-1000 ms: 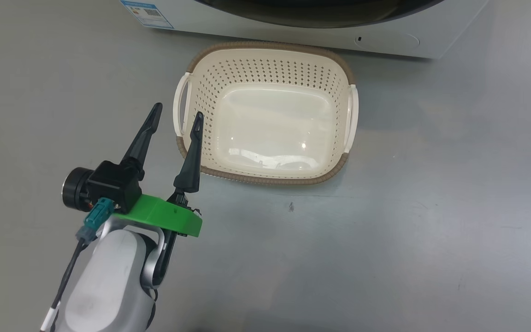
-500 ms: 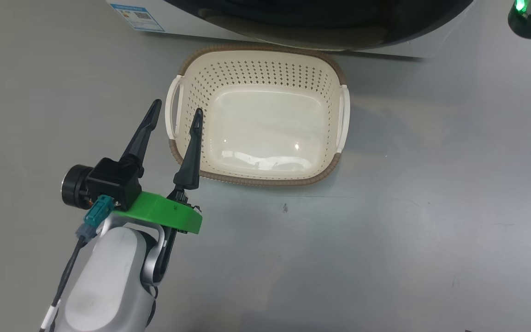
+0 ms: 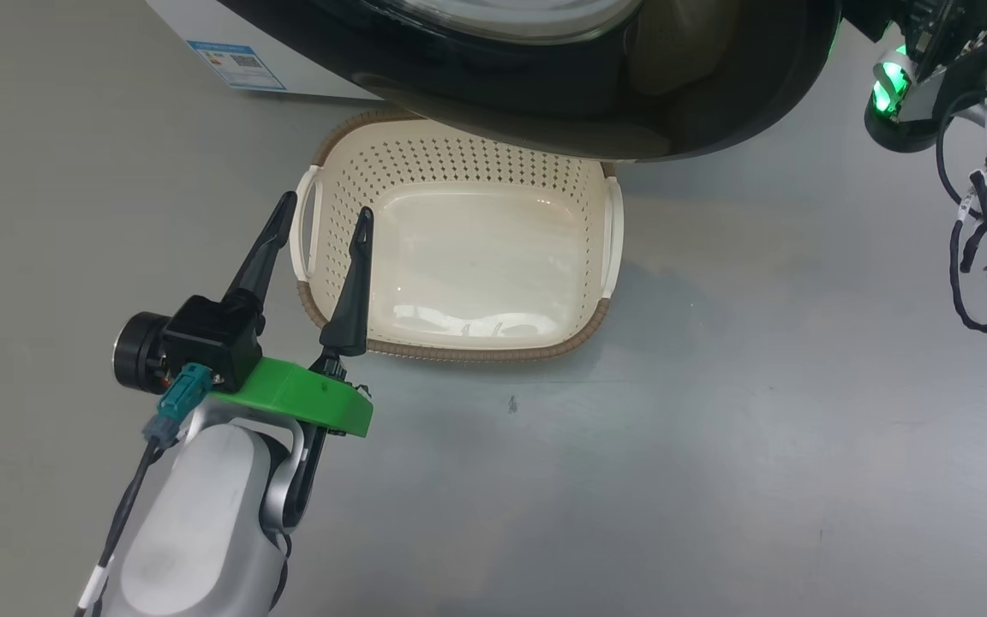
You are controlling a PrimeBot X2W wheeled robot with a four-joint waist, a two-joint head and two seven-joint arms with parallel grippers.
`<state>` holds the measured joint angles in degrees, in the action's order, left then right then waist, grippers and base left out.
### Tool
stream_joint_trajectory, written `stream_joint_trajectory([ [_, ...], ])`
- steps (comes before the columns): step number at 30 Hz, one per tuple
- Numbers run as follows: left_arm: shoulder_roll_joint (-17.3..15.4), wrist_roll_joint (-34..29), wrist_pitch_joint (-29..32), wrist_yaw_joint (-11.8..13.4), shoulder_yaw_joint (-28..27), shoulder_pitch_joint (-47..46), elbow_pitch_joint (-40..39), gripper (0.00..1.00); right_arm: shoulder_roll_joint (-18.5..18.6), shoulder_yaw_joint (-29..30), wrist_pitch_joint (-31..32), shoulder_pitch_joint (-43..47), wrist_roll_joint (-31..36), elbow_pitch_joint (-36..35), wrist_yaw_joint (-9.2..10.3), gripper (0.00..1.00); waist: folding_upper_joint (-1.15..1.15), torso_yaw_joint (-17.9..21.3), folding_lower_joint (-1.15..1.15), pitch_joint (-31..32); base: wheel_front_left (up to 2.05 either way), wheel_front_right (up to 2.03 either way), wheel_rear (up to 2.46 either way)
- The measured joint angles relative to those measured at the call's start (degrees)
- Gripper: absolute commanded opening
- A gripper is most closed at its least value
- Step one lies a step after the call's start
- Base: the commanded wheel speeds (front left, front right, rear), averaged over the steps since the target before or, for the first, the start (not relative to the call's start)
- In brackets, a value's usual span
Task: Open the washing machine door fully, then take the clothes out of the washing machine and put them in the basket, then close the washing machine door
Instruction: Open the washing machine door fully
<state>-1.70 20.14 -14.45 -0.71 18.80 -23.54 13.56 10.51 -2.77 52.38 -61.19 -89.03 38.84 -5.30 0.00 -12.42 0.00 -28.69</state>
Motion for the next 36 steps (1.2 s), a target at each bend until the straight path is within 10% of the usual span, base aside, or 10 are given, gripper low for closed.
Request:
stream_joint_trajectory([
  [36,-0.03,-0.13,0.00,1.79,-1.65,6.82,4.33,1.00,-5.61,-3.90,7.67,19.61,-5.32,-5.91,-1.66,0.00,0.00,1.45,0.00,12.53,0.00,0.00,0.00],
])
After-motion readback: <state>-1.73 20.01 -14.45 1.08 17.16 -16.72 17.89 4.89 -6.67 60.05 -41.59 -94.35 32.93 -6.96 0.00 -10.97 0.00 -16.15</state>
